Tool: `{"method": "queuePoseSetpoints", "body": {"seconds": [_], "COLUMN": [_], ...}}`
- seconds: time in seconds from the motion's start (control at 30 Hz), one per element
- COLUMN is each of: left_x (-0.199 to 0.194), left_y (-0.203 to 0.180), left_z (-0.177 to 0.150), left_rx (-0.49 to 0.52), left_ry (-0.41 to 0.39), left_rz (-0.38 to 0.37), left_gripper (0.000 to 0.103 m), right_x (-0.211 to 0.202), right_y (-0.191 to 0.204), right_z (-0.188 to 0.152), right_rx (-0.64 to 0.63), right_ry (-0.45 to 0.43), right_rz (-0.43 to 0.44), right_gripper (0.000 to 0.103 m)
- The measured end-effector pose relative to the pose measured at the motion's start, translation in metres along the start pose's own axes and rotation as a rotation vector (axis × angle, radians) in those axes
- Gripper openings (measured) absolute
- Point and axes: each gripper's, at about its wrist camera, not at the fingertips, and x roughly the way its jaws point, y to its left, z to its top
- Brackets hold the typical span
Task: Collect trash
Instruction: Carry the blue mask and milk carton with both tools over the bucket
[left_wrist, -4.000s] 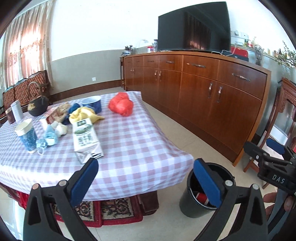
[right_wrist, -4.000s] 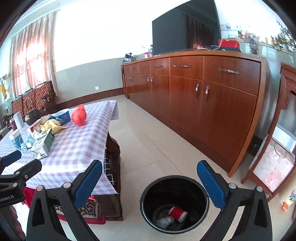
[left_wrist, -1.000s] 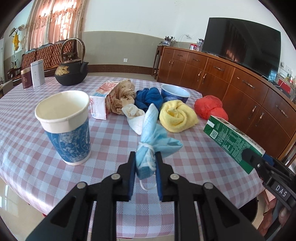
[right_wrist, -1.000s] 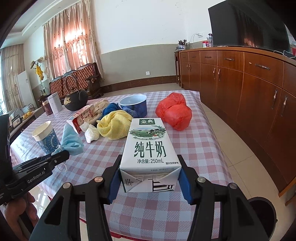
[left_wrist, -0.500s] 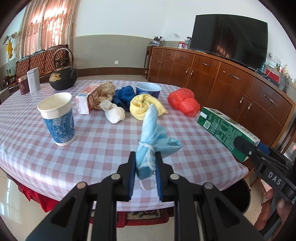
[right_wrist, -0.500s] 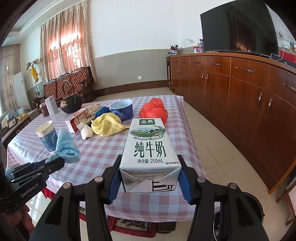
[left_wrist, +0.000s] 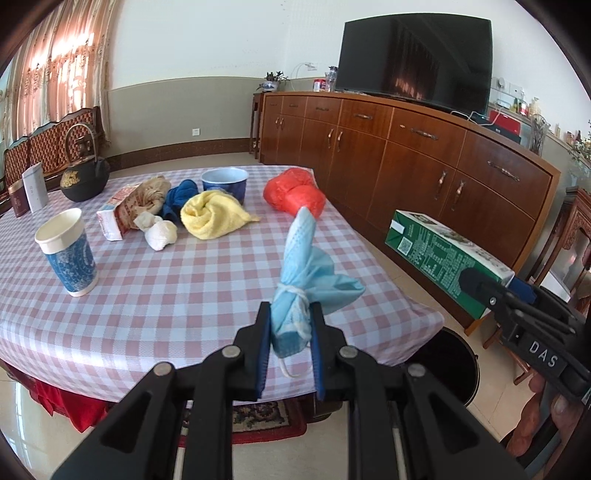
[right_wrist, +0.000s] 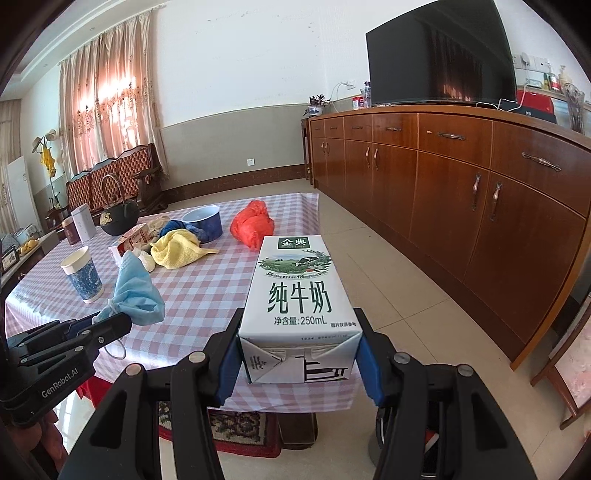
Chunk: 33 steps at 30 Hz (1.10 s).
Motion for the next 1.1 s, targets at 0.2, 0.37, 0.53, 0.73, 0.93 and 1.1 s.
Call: {"method": "queuePoseSetpoints", "body": {"seconds": [0.2,0.37,0.53,0.73,0.93,1.1], "left_x": [0.006,0.015,0.027,0.050,0.076,0.100], "left_y": [-0.040,-0.078,-0.116,-0.163,-0.196,-0.215], "left_z": [-0.001,-0.005,-0.011,-0.024,-0.041,-0.056], "left_rx": [0.056,0.109,0.164,0.224,0.268,0.282], "left_ry": [0.013,0.035,0.068,0.128,0.207,0.274], "left_rz": [-0.068,-0.135,-0.199,-0.269,-0.316,-0.340], "left_gripper": [0.020,0.020,0.020,0.020,0.020,0.020], "right_x": [-0.019,-0.033,-0.042,-0.045,-0.040,-0.023], "right_y": [-0.042,-0.078,-0.113,-0.155,-0.190,-0.210], "right_z": [-0.009,-0.021,-0.038,-0.059,-0.082,-0.098], "right_rx": [0.040,0.075,0.104,0.134,0.165,0.154], "right_ry": [0.006,0.022,0.056,0.110,0.166,0.235], "right_rz": [-0.070,-0.125,-0.175,-0.222,-0.258,-0.248], "right_gripper": [0.057,0.057,0.057,0.057,0.057,0.057]}}
